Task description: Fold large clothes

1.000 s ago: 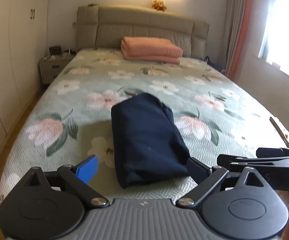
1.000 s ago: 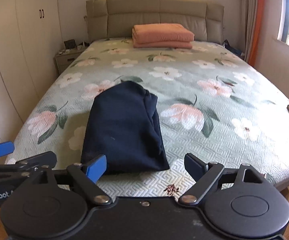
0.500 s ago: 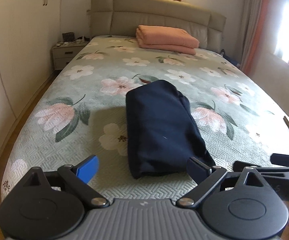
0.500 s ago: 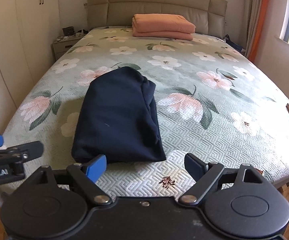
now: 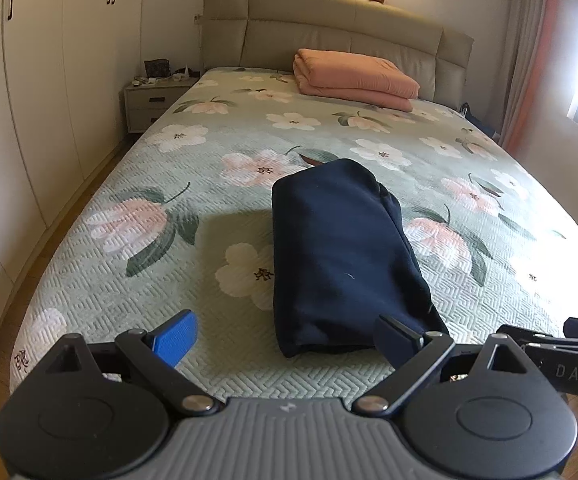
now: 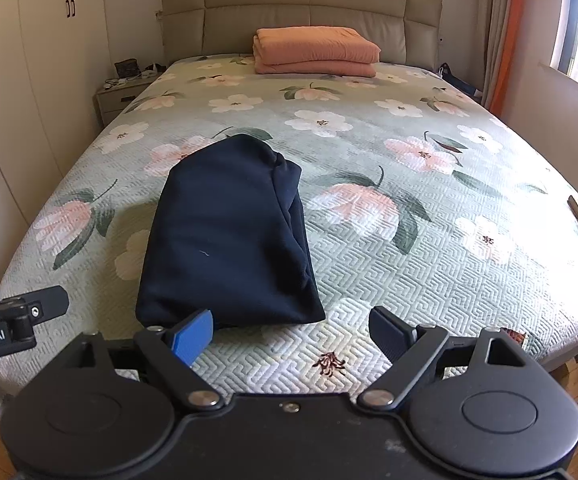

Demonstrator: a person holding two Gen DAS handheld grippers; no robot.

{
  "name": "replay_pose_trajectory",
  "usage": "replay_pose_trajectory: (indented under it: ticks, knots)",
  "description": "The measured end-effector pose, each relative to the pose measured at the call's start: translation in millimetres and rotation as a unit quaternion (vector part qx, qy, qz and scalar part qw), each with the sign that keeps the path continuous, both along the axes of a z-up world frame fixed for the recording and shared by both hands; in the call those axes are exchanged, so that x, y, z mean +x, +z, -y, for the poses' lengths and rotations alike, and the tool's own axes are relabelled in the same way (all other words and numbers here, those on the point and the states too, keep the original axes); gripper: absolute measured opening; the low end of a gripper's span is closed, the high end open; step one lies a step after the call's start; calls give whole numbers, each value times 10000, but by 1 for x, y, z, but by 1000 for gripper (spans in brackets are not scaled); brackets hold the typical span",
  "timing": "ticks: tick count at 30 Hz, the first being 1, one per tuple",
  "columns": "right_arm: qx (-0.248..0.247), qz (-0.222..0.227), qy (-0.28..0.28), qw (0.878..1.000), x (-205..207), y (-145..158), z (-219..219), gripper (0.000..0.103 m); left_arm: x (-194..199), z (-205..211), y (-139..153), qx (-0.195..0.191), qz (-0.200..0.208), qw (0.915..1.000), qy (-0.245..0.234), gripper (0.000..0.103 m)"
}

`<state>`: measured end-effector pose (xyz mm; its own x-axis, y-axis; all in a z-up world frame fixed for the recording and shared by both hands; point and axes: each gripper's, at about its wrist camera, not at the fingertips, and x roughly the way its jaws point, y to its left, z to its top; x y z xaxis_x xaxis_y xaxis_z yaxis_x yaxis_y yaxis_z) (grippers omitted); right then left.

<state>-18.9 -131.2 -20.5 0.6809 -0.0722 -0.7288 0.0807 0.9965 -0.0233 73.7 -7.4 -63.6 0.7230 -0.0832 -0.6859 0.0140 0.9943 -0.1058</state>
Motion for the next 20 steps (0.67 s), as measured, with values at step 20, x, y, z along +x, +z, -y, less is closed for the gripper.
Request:
replay_pose_trajectory:
  ticks: [20]
  knots:
    - [37,-75,92,9999,-2,-3,-2,101,-4,-14,0,42,206,9995,217,96]
